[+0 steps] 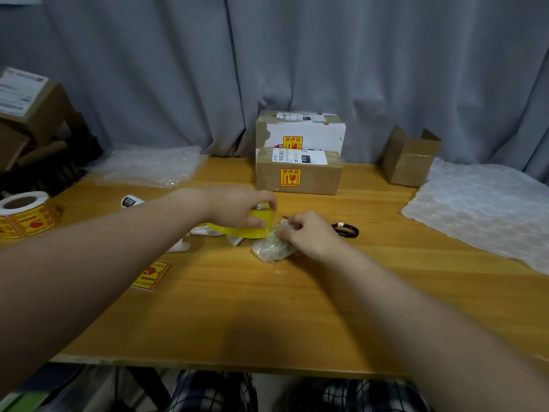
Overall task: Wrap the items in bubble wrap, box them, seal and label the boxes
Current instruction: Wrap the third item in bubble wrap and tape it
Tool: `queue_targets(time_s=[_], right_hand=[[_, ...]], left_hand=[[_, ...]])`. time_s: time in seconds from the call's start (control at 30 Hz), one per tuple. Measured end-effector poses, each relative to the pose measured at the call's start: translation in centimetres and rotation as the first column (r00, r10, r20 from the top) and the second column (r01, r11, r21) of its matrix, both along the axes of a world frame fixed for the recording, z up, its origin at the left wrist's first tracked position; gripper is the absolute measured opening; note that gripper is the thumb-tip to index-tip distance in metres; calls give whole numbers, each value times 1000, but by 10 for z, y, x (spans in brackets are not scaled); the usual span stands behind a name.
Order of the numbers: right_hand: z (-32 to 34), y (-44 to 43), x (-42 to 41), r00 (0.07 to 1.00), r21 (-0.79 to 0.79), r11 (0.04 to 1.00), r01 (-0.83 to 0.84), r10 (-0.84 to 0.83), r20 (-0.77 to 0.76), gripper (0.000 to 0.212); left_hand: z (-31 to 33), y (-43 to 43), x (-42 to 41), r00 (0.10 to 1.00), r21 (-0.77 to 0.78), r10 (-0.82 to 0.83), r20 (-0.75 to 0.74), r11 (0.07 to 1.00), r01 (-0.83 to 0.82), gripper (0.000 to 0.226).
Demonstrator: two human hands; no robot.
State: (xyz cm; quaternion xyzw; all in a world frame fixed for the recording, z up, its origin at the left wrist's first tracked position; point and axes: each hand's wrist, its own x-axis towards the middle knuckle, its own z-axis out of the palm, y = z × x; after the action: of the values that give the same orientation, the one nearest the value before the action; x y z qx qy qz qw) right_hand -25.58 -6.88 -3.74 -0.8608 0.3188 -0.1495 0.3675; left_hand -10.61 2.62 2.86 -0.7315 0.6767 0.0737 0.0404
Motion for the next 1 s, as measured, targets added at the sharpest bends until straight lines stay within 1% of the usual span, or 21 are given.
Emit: queue_targets(time_s=[0.03,0.1,0.2,0.33,0.4,0.5,0.57,0.7,0.73,0.8,0.83,0.87,0.9,0.97,1.0], right_hand=[[-2,0,0,1000,4,1000,7,-7,8,33],[-3,-1,-2,1000,0,1000,17,-17,10,38],[-4,-1,-6,999,14,1000,11,-12,32,40],[-6,-1,-10,999,9,1000,18,-19,38,36],[-8,-1,-10,998,26,998,55,-56,37,38],[-8,-1,-8,998,43,997,66,-67,22,45],[-6,1,-4,995,73,994,85,-89,54,44],[-3,1,1,976,71,985,158,-167,143,30],[-2,1,0,977,68,986,150,-159,144,28],[-2,-1,-4,989,82,994,77,-87,122,23],[0,-3,-7,994,85,996,40,-48,94,27],[3,-6,-11,998,60,998,33,-36,56,39],[5,-10,-16,998,-7,998,65,-64,26,46],[10,-22,-30,985,-240,961,139,-158,-65,39],[13,-28,-38,967,-329,937,116,-182,-177,37]], left_hand=[[-1,-1,-1,1000,-15,7,-3,1000,-7,41],[1,-6,-4,998,-15,-14,56,1000,15,42],[8,-14,-7,964,44,-109,243,994,102,39],[14,-25,-11,822,71,-221,525,974,216,35],[16,-31,-17,746,91,-270,608,958,273,28],[22,-41,-26,590,139,-340,732,923,360,17],[27,-46,-29,548,170,-365,753,912,375,14],[28,-52,-37,544,219,-395,740,907,361,17],[26,-53,-37,547,227,-395,738,909,351,18],[24,-54,-37,551,225,-391,737,911,345,19],[24,-54,-37,553,220,-391,736,911,350,19],[25,-55,-37,557,220,-391,733,911,350,19],[26,-55,-35,566,221,-390,727,912,344,18],[24,-55,-33,588,217,-382,713,918,333,17],[23,-56,-31,589,214,-381,713,918,335,16]])
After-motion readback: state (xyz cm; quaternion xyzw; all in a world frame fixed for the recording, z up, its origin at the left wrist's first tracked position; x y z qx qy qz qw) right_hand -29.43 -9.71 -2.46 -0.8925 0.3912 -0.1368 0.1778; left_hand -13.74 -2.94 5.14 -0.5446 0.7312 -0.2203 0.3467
